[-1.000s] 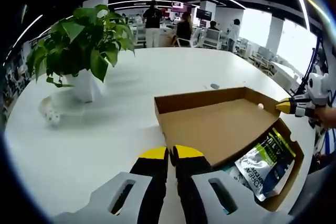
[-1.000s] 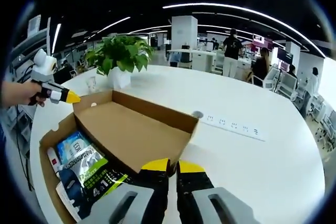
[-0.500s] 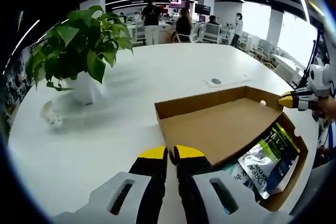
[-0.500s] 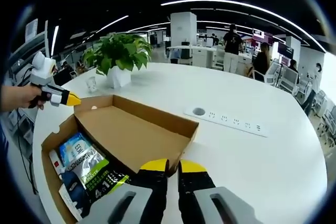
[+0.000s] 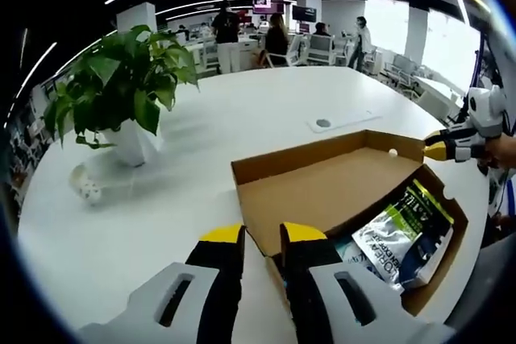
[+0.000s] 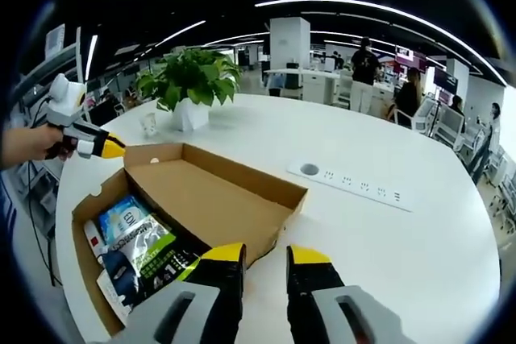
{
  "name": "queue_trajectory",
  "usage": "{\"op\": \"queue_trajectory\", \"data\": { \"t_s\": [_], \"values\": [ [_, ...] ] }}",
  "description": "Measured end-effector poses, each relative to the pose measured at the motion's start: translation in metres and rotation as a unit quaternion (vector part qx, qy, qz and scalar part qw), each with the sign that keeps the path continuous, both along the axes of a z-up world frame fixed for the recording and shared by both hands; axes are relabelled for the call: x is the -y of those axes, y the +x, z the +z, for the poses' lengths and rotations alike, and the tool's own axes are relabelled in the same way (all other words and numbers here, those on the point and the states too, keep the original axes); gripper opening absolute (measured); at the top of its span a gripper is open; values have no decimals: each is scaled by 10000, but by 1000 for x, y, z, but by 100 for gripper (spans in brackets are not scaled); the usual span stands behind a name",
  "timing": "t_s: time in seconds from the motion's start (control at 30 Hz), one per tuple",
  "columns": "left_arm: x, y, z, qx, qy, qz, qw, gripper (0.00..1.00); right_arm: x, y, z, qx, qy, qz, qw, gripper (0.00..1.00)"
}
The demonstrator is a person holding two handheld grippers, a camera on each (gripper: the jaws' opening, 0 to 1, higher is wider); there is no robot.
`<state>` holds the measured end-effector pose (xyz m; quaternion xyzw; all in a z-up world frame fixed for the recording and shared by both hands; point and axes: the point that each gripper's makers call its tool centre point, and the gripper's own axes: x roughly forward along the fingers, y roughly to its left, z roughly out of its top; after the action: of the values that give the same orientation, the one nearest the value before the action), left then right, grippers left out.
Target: Operate the shoe box by opening the lid, removing the specified soft item, and placing it in the target area until the item is outside and the box remains undamaged.
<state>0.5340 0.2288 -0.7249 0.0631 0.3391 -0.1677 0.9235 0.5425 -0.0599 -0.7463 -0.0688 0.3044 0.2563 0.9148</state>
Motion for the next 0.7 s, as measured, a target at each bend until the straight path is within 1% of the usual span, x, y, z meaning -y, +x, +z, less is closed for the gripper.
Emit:
{"op": "queue_trajectory", "data": {
  "t_s": [0.07,0.13,0.27,0.47,0.7],
  "values": [
    [0,-4,1,15,64,-28,10000,18,2,-2,0,-29,25,-15,10000,17],
    [1,-8,3,26,49,-49,10000,16,4,-5,0,-51,50,-12,10000,19],
    [4,-14,8,85,24,-60,9999,18,7,-12,2,-48,75,23,10000,20],
    [13,-25,12,161,15,-125,9998,20,9,-22,5,-2,125,137,9998,22],
    [33,-39,10,242,101,-397,9989,22,9,-38,5,9,165,316,9994,27]
  ]
}}
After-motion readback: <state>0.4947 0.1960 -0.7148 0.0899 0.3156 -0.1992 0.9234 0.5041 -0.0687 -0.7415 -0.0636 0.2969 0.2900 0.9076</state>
